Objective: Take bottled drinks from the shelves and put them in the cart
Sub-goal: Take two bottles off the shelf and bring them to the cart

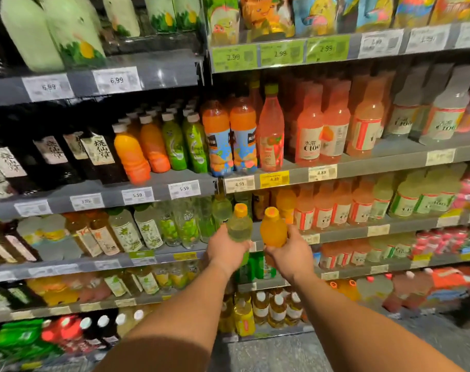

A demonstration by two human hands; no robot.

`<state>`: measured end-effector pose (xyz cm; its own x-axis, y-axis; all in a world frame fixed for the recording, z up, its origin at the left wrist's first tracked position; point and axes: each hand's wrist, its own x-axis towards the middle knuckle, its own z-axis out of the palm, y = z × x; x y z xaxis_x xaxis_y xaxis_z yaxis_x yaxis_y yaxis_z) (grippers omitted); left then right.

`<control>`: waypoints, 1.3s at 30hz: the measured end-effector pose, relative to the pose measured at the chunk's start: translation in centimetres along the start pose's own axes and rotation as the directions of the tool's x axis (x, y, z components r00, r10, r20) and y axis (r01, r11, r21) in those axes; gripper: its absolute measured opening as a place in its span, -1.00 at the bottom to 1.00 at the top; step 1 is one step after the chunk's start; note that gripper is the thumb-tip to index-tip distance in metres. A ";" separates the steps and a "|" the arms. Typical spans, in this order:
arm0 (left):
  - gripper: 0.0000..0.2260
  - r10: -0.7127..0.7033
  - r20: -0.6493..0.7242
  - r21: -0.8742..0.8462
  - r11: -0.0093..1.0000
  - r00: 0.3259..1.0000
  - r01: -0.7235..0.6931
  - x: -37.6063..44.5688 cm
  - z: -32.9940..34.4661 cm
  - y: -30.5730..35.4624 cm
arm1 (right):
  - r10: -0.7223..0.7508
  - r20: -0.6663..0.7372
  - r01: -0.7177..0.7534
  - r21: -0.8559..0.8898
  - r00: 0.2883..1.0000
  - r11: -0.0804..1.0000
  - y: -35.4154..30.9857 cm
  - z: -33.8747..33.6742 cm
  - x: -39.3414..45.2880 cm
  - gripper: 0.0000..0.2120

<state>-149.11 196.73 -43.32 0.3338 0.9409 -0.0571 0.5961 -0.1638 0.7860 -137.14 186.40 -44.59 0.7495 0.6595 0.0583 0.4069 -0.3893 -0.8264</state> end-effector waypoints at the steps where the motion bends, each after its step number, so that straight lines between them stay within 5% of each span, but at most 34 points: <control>1: -0.61 0.015 -0.015 -0.004 1.000 1.000 -0.015 1.2 0.9 0.1 | -0.037 -0.003 0.037 0.007 0.999 0.999 0.3 0.5 1.4 -0.47; 9: -0.53 -0.017 -0.125 -0.158 0.987 0.992 -0.003 8.5 6.0 0.4 | -0.126 0.033 0.124 0.048 0.992 0.991 2.4 4.0 9.7 -0.55; 22: -0.52 -0.195 -0.239 0.003 0.979 0.951 0.201 11.6 10.9 0.7 | 0.044 -0.022 -0.043 0.017 0.999 0.999 3.7 7.4 14.5 -0.47; 26: -0.46 -0.269 -0.248 -0.064 0.963 0.931 0.262 12.2 11.5 1.1 | 0.087 -0.028 -0.088 -0.018 0.996 0.996 3.3 8.1 15.1 -0.52; 31: -0.71 -0.344 -0.266 -0.223 0.931 0.900 0.290 12.3 11.6 1.3 | 0.154 -0.052 -0.155 -0.030 0.987 0.987 3.1 8.4 15.2 -0.50; 39: -0.60 -0.320 -0.254 -0.146 0.945 0.913 0.291 11.8 11.1 0.3 | 0.159 -0.055 -0.159 0.007 0.986 0.987 2.5 8.8 14.8 -0.57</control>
<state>-136.88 204.47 -50.58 -0.0720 0.9865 -0.1473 0.5539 0.1624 0.8166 -129.63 200.91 -50.73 0.8322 0.5528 -0.0429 0.2790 -0.4843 -0.8292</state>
